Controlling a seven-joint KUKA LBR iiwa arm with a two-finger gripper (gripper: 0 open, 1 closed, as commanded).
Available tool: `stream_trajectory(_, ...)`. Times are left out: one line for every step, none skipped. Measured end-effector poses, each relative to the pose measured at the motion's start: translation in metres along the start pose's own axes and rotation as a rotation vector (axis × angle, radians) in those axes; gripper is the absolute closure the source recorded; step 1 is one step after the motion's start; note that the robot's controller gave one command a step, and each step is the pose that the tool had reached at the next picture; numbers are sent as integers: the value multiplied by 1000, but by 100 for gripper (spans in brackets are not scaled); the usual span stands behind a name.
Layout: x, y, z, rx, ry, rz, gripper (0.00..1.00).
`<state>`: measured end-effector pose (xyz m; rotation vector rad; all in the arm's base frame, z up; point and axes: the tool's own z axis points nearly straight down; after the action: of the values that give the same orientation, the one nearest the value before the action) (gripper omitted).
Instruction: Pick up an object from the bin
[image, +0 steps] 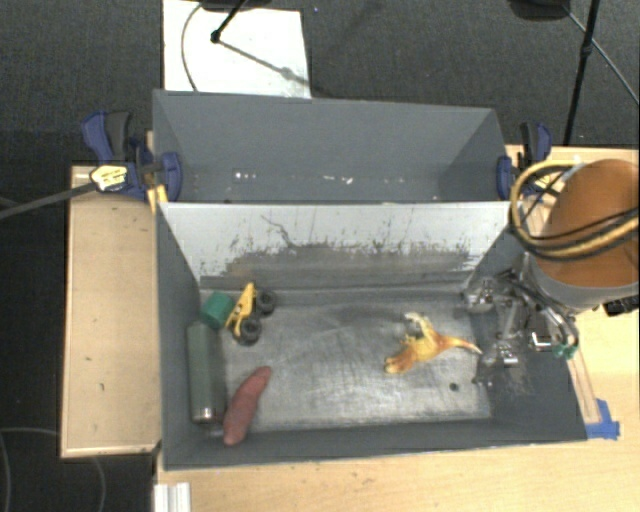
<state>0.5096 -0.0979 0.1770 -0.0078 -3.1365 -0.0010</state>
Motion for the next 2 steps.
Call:
stream_trajectory(-2,0,-4,1,-8,-3,0)
stream_trajectory(-11,-4,39,3,-17,-15,0)
